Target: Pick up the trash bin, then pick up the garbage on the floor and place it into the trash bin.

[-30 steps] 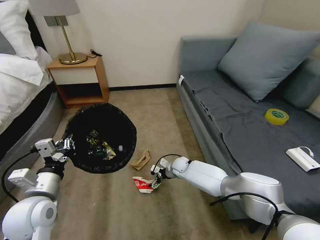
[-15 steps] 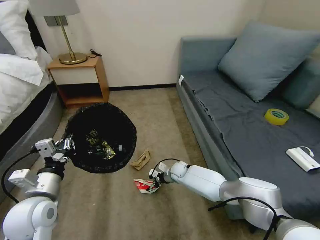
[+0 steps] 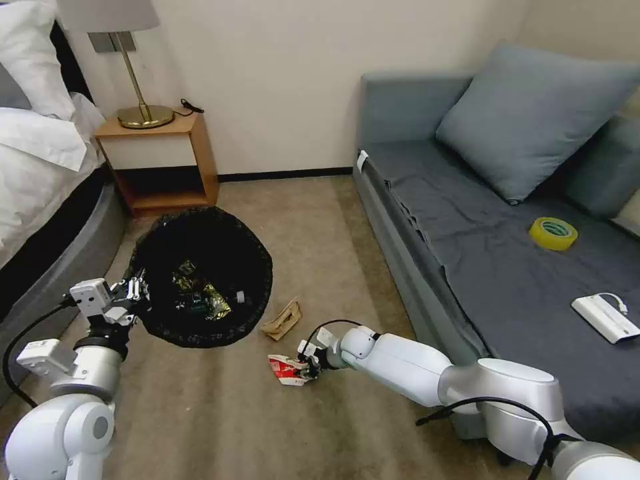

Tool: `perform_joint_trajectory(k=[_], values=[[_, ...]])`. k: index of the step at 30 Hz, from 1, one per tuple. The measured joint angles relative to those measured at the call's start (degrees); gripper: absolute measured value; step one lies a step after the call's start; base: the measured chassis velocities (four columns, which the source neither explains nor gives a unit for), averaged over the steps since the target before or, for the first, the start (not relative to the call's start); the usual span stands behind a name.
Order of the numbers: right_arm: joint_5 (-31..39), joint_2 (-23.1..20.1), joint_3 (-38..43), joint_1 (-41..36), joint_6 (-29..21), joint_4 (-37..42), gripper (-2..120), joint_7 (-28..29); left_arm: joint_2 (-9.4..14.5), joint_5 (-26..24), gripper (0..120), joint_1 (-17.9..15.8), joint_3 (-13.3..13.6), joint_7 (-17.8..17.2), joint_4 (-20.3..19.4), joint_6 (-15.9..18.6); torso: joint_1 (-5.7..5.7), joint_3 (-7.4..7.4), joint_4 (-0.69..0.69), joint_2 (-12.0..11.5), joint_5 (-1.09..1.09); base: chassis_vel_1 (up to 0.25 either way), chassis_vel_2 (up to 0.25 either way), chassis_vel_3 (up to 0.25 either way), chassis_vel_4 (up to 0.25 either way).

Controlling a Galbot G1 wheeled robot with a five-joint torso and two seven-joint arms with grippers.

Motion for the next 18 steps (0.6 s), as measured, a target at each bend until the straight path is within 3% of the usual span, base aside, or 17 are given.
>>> perform_joint_trajectory(k=[1,7,18], values=[[-0.10,0.00,0.44,-0.16,0.04,0.26,16,0.34,0.16,-0.15,4,0.01,-0.11,-0.06,0.23,0.00,0.00,0.00,0.00,0.00,0.00,0.000,0.000,0.000,0.000],[-1.75,-0.40,3.15,-0.96,0.13,1.41,0,1.41,1.03,-0.46,4,0.34,-0.16,-0.30,0.86,0.00,0.00,0.00,0.00,0.00,0.00,0.000,0.000,0.000,0.000],[-4.76,-4.67,12.95,-2.02,0.03,5.60,0,5.56,2.47,-1.13,4,2.08,-0.79,-0.67,2.13,-0.28,0.00,0.00,0.00,0.00,0.00,0.000,0.000,0.000,0.000]])
